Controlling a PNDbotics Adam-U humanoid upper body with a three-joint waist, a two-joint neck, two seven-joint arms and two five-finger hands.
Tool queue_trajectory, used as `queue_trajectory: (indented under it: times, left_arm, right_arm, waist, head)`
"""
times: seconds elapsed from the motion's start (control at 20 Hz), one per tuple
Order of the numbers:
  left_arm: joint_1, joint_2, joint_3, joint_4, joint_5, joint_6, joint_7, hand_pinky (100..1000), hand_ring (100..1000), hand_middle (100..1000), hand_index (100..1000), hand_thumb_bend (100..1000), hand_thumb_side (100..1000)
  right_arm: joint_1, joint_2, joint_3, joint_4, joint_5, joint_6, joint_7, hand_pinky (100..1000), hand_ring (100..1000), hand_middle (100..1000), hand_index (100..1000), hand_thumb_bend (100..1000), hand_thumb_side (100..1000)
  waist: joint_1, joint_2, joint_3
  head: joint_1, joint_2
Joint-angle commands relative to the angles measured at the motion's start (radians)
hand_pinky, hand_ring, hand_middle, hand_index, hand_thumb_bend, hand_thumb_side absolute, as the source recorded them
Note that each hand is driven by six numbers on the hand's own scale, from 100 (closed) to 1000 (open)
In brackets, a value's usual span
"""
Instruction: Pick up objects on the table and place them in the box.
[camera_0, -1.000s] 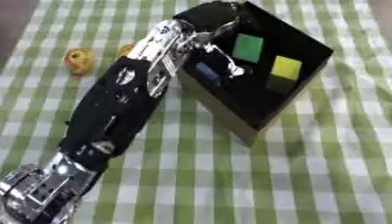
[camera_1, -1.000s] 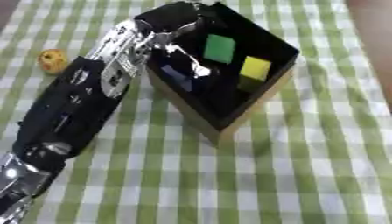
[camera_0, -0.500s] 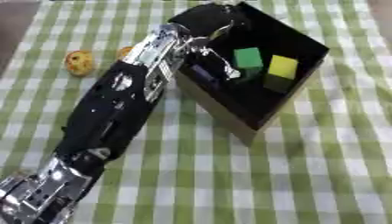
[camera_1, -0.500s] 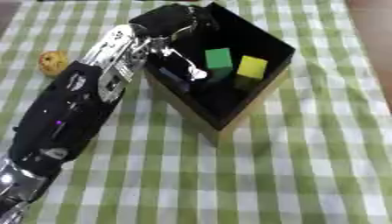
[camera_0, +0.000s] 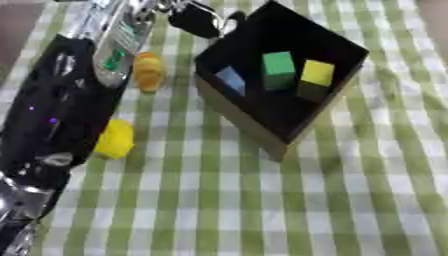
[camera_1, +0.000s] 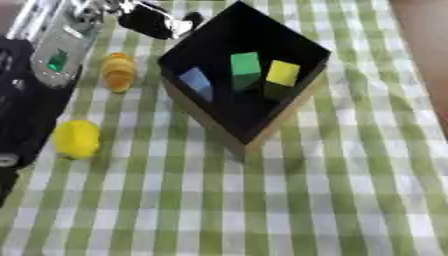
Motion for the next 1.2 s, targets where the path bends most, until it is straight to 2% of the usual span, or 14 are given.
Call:
queue_trajectory:
  times: [0.05, 0.25, 0.65, 0.95, 1.0, 1.05, 1.2]
  left_arm:
    - [-0.002, 0.089, 0.026, -0.062, 0.052, 0.019, -0.015, 844, 790, 751, 821, 370, 434]
    - [0.041, 0.173, 0.041, -0.084, 0.116, 0.05, -0.026, 846, 791, 753, 823, 379, 427]
    - [0.152, 0.322, 0.052, -0.044, 0.232, 0.081, -0.042, 862, 815, 788, 853, 437, 428]
    - [0.206, 0.368, 0.059, 0.011, 0.261, 0.086, -0.055, 875, 834, 806, 859, 474, 429]
    - [0.212, 0.373, 0.061, 0.024, 0.262, 0.087, -0.057, 876, 837, 808, 860, 449, 292]
    - [0.218, 0.377, 0.065, 0.039, 0.261, 0.089, -0.059, 877, 838, 811, 861, 484, 422]
    - [0.233, 0.387, 0.079, 0.085, 0.258, 0.095, -0.053, 876, 839, 811, 861, 486, 414]
  right_arm:
    - [-0.004, -0.036, -0.011, -0.016, 0.013, 0.0, -0.009, 859, 835, 670, 859, 100, 545]
    - [0.005, -0.046, -0.013, -0.016, 0.019, 0.0, -0.014, 859, 835, 670, 859, 100, 544]
    - [0.018, -0.062, -0.016, -0.016, 0.029, -0.002, -0.018, 860, 836, 668, 859, 100, 543]
    - [0.021, -0.064, -0.016, -0.016, 0.033, -0.004, -0.019, 859, 836, 668, 859, 100, 541]
    - [0.021, -0.065, -0.016, -0.016, 0.033, -0.005, -0.019, 859, 837, 667, 859, 100, 531]
    - [0.021, -0.065, -0.016, -0.016, 0.034, -0.005, -0.019, 859, 836, 667, 858, 100, 541]
    - [0.022, -0.066, -0.017, -0.016, 0.035, -0.007, -0.019, 859, 837, 667, 858, 100, 541]
  waist:
    - [-0.001, -0.031, 0.009]
    - [0.0, -0.034, 0.027]
    - [-0.001, -0.032, 0.049]
    - [-0.008, -0.03, 0.055]
    - [-0.009, -0.029, 0.055]
    - [-0.01, -0.029, 0.055]
    - [-0.013, -0.026, 0.055]
  head:
    - [-0.014, 0.012]
    - [-0.024, 0.019]
    - [-0.04, 0.022]
    - [-0.041, 0.018]
    - [-0.04, 0.017]
    - [-0.039, 0.016]
    - [-0.039, 0.012]
